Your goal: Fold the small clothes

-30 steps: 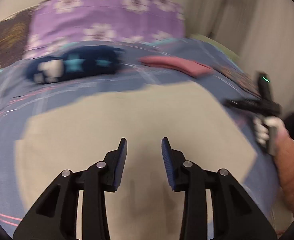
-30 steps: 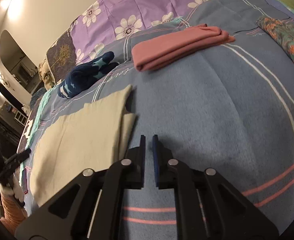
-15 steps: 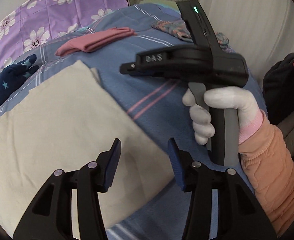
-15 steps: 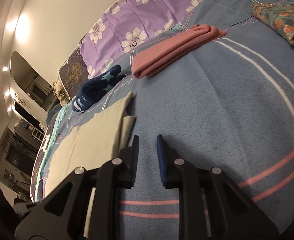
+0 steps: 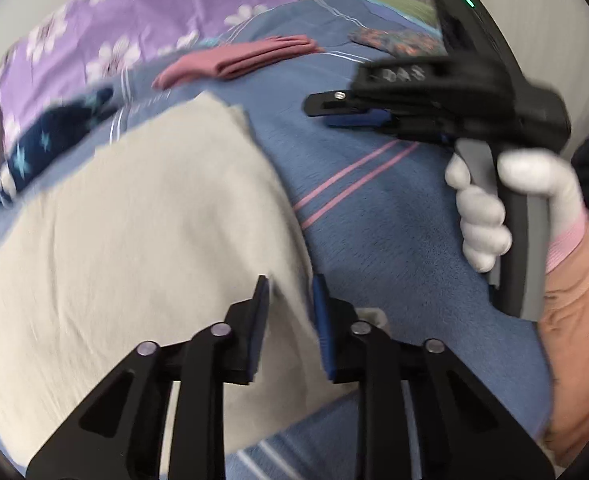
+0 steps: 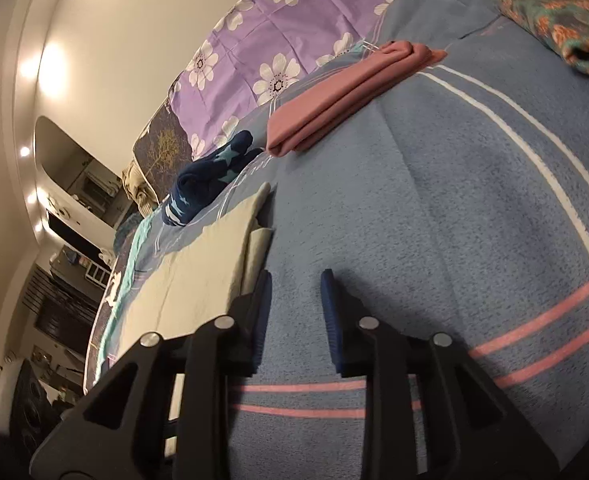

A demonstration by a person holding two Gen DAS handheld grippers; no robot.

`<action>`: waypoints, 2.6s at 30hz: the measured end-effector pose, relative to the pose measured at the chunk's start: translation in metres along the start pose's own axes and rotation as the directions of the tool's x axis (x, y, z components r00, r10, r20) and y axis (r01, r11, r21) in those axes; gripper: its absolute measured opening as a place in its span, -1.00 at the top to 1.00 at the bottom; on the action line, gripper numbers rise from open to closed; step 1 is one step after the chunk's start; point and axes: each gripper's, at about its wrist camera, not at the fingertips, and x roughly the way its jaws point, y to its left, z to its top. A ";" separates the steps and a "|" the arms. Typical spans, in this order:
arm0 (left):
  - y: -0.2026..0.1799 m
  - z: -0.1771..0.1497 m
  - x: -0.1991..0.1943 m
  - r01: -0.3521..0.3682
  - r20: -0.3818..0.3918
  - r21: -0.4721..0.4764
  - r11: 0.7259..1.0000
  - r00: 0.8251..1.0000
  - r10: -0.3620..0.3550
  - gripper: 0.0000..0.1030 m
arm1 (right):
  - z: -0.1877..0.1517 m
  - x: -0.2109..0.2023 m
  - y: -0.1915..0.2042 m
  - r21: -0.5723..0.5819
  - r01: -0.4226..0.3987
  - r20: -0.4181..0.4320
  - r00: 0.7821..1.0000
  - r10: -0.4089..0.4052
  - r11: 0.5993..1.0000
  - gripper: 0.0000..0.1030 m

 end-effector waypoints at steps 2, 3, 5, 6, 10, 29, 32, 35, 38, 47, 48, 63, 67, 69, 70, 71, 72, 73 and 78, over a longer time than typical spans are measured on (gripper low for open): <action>0.005 -0.001 -0.002 0.023 0.000 -0.026 0.999 1.000 -0.023 0.56 | 0.000 0.003 0.004 -0.026 0.017 -0.009 1.000 -0.018 1.000 0.40; 0.009 -0.003 -0.003 0.037 0.000 -0.044 0.998 0.999 -0.037 0.56 | 0.000 0.005 0.008 -0.039 0.032 -0.013 0.999 -0.032 0.999 0.40; 0.017 -0.004 -0.004 0.075 0.004 -0.082 0.994 0.997 -0.075 0.56 | 0.001 0.011 0.017 -0.077 0.066 -0.027 0.997 -0.069 0.995 0.40; 0.019 -0.005 -0.004 0.086 0.005 -0.094 0.992 0.996 -0.086 0.56 | 0.000 0.013 0.021 -0.094 0.075 -0.036 0.996 -0.079 0.993 0.40; 0.026 -0.009 -0.006 0.107 0.010 -0.118 0.987 0.994 -0.107 0.56 | 0.001 0.030 0.042 -0.159 0.092 -0.106 0.988 -0.109 0.983 0.36; 0.034 -0.017 0.006 0.218 0.004 -0.113 0.969 0.976 -0.219 0.62 | 0.029 0.067 0.064 -0.178 0.036 -0.058 0.997 -0.047 0.983 0.96; 0.020 -0.015 0.012 0.369 -0.012 -0.113 0.922 0.928 -0.373 0.63 | 0.035 0.077 0.049 -0.163 0.058 -0.066 0.995 -0.069 0.985 0.96; -0.006 -0.015 0.017 0.369 -0.019 -0.020 0.929 0.929 -0.370 0.63 | 0.035 0.081 0.035 -0.109 0.028 -0.092 0.995 -0.038 0.994 0.96; -0.008 -0.014 0.016 0.387 -0.016 -0.021 0.922 0.922 -0.387 0.63 | 0.032 0.078 0.040 -0.140 0.040 -0.073 0.996 -0.051 0.989 0.96; -0.013 -0.027 0.006 0.488 -0.035 0.014 0.873 0.873 -0.487 0.59 | 0.034 0.037 0.025 -0.062 0.094 0.075 0.993 -0.090 0.994 0.96; -0.011 -0.028 0.003 0.503 -0.034 0.006 0.864 0.864 -0.503 0.59 | 0.034 0.030 0.031 -0.080 0.058 0.072 0.996 -0.052 0.995 0.96; 0.113 -0.093 -0.053 0.282 0.116 -0.218 0.934 0.958 -0.262 0.24 | -0.034 0.069 0.090 -0.416 0.143 -0.141 0.966 -0.219 0.898 1.00; 0.183 -0.120 -0.095 0.195 0.209 -0.345 0.918 0.970 -0.128 0.24 | -0.036 0.056 0.100 -0.407 0.234 -0.086 0.953 -0.292 0.883 1.00; 0.225 -0.142 -0.115 0.112 0.237 -0.425 0.898 0.972 -0.009 0.24 | -0.028 0.053 0.100 -0.401 0.291 -0.050 0.940 -0.338 0.869 0.95; 0.249 -0.156 -0.125 0.074 0.241 -0.473 0.878 0.969 0.049 0.24 | -0.027 0.048 0.107 -0.403 0.315 -0.028 0.934 -0.355 0.859 0.89; 0.266 -0.165 -0.129 0.050 0.238 -0.512 0.858 0.968 0.085 0.26 | -0.028 0.044 0.114 -0.408 0.327 -0.013 0.932 -0.363 0.852 0.77; 0.289 -0.181 -0.136 0.023 0.229 -0.564 0.825 0.965 0.130 0.27 | -0.029 0.043 0.122 -0.415 0.330 -0.005 0.931 -0.365 0.848 0.74; 0.307 -0.195 -0.142 0.004 0.221 -0.597 0.802 0.962 0.160 0.33 | -0.031 0.042 0.137 -0.430 0.322 -0.002 0.934 -0.358 0.843 0.72; 0.356 -0.241 -0.143 0.008 0.190 -0.674 0.739 0.968 0.162 0.39 | -0.047 0.072 0.202 -0.537 0.242 -0.035 0.951 -0.308 0.808 0.55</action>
